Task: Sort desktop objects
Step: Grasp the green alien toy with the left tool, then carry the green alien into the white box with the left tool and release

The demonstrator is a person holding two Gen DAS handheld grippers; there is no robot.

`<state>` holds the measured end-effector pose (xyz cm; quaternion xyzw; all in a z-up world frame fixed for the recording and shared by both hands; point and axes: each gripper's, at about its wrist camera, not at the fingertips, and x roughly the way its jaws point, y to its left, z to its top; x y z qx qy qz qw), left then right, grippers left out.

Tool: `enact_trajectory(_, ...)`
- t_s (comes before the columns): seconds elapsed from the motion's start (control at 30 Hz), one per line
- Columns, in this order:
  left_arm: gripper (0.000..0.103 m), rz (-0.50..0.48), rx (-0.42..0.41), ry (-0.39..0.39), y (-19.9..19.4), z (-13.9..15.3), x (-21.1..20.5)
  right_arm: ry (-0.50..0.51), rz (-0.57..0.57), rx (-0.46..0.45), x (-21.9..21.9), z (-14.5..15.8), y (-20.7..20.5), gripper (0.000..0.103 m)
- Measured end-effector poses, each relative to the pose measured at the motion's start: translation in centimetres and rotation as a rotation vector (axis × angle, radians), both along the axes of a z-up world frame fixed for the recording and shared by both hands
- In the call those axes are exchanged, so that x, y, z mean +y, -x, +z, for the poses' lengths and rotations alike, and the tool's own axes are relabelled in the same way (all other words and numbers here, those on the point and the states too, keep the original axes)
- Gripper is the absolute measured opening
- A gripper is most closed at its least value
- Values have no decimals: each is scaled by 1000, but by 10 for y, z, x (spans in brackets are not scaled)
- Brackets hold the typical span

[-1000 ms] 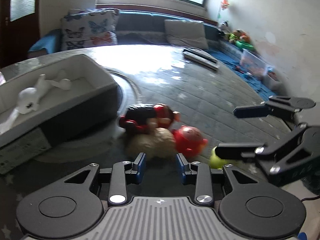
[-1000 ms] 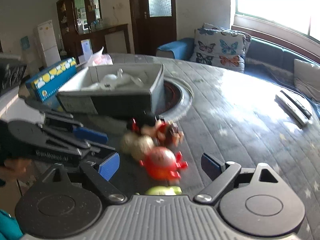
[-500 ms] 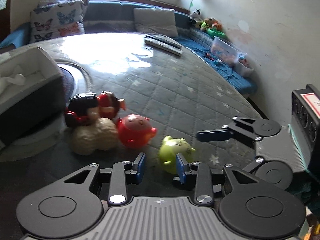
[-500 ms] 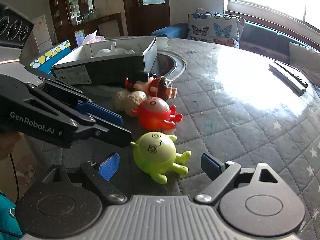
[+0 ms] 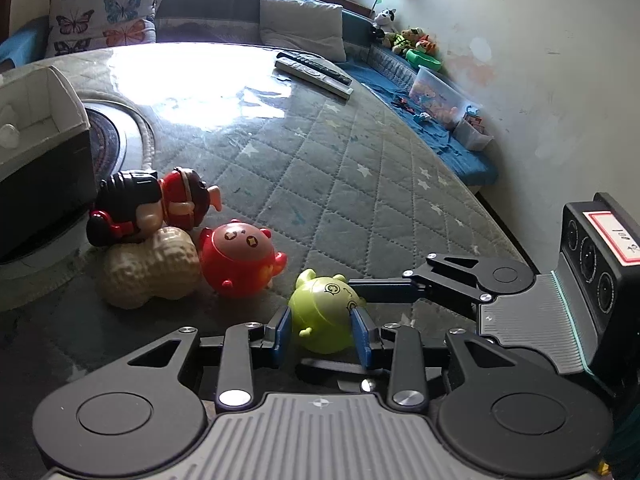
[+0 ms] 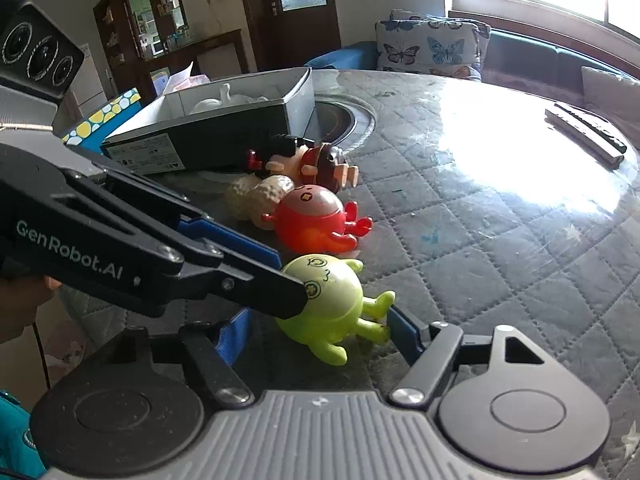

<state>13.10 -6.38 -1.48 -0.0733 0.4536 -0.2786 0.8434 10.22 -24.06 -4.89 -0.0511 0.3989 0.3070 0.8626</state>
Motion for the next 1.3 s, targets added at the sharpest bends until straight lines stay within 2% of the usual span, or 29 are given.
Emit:
enact_trajectory(0.3,38,-7,27,43,-7,-4,4,16,-15,-7,0,-3,-1,65)
enact_trajectory(0.47,37,-14,25,66,-4,-3,8,30,-14,-19,2,0,2,64)
enact_trajectory(0.63,37,-6,-29,90,4,11,19,59,15,-70,11,16,6,64)
enact_trajectory(0.83,37,91,-133,126,7,42,54,67,90,-176,41,47,-8,64)
enact_trajectory(1.07,38,234,-244,148,-10,76,116,73,218,-302,106,84,-45,64)
enact_trajectory(1.17,38,288,-269,141,-24,84,142,67,268,-321,138,91,-68,64)
enact_trajectory(1.3,39,351,-245,145,-52,83,175,71,324,-304,178,91,-101,64)
